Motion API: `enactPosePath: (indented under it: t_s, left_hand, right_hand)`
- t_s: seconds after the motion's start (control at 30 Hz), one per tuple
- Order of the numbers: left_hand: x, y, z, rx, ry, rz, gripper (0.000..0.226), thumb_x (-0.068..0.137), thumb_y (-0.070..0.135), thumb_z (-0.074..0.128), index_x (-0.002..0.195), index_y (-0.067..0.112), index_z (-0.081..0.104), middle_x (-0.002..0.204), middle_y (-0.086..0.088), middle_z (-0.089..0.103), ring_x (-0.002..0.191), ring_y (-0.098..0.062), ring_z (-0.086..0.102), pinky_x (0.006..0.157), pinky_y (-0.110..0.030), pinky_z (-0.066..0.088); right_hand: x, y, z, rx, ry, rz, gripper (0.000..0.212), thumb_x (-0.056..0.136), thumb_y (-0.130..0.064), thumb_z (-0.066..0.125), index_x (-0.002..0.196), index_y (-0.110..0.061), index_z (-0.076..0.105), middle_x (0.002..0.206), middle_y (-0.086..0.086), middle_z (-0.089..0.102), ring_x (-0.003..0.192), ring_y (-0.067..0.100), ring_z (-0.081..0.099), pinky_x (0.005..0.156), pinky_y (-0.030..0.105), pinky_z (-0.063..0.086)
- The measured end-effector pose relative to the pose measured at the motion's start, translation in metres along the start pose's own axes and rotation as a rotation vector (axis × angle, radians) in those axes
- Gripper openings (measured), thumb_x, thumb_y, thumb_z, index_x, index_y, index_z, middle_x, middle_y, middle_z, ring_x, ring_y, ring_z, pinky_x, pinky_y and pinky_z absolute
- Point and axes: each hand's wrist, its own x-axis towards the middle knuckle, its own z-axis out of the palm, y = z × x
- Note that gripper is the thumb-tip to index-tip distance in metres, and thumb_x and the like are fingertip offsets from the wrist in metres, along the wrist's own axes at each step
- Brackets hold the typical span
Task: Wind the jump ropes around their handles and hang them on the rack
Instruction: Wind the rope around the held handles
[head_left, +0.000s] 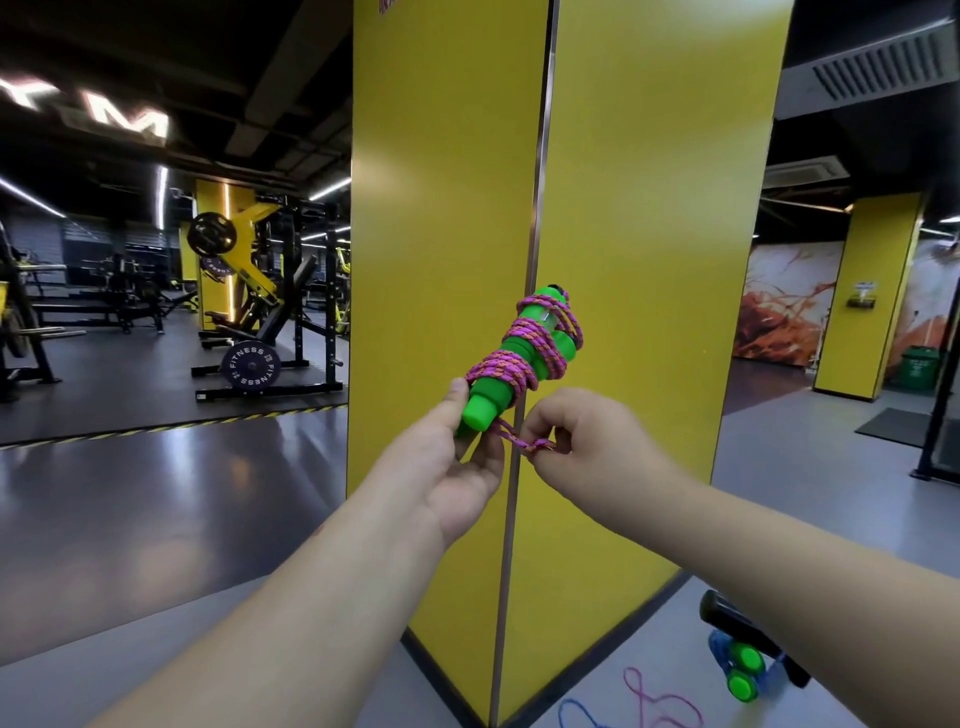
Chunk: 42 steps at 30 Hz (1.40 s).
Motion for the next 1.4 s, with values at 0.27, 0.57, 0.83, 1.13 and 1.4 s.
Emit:
enactPosePath:
  t_s: [0.27, 0.57, 0.83, 1.13, 1.4]
  left_hand:
    - [0.002, -0.010, -0.003, 0.057, 0.021, 0.040, 0.018, 0.097, 0.026, 0.068, 0.095, 0.009, 0.063, 0.088, -0.013, 0.065, 0.066, -0.027, 0.062, 0.042, -0.028, 0.053]
    - [0.007, -0.024, -0.010, 0.144, -0.003, 0.235, 0.014, 0.099, 0.015, 0.064, 0.112, 0.008, 0.061, 0.084, -0.011, 0.069, 0.063, -0.021, 0.061, 0.059, -0.030, 0.053]
    - [0.008, -0.023, -0.013, 0.287, -0.069, 0.399, 0.019, 0.098, 0.007, 0.065, 0.116, 0.008, 0.060, 0.111, -0.022, 0.072, 0.078, -0.019, 0.075, 0.075, -0.034, 0.061]
    - [0.014, -0.027, -0.014, 0.266, -0.126, 0.249, 0.043, 0.095, -0.008, 0.055, 0.132, 0.013, 0.055, 0.106, -0.015, 0.072, 0.089, -0.025, 0.069, 0.090, -0.041, 0.056]
    - [0.020, -0.026, -0.029, 0.307, -0.264, -0.087, 0.050, 0.092, -0.012, 0.043, 0.136, 0.006, 0.058, 0.111, -0.025, 0.066, 0.095, -0.036, 0.060, 0.075, -0.034, 0.050]
  right_hand:
    - [-0.004, -0.004, -0.007, 0.007, -0.198, -0.175, 0.028, 0.082, -0.001, 0.054, 0.081, -0.027, 0.066, 0.083, -0.015, 0.062, 0.089, 0.008, 0.053, 0.077, 0.024, 0.045]
    - [-0.005, -0.013, -0.009, 0.198, -0.338, -0.018, 0.029, 0.097, -0.013, 0.054, 0.093, -0.039, 0.067, 0.092, -0.018, 0.067, 0.092, 0.001, 0.059, 0.083, 0.023, 0.047]
    - [0.002, -0.014, -0.017, 0.506, -0.136, 0.121, 0.008, 0.091, -0.018, 0.072, 0.090, -0.021, 0.079, 0.082, -0.002, 0.076, 0.070, 0.001, 0.062, 0.067, 0.018, 0.048]
    - [0.006, 0.004, -0.007, 0.768, 0.112, 0.358, 0.008, 0.091, -0.013, 0.071, 0.085, -0.015, 0.076, 0.079, 0.005, 0.074, 0.079, 0.020, 0.069, 0.086, 0.043, 0.060]
    - [-0.002, 0.022, -0.006, 0.613, -0.080, 0.353, 0.012, 0.097, -0.015, 0.063, 0.090, -0.010, 0.070, 0.080, 0.008, 0.072, 0.074, 0.016, 0.069, 0.075, 0.034, 0.062]
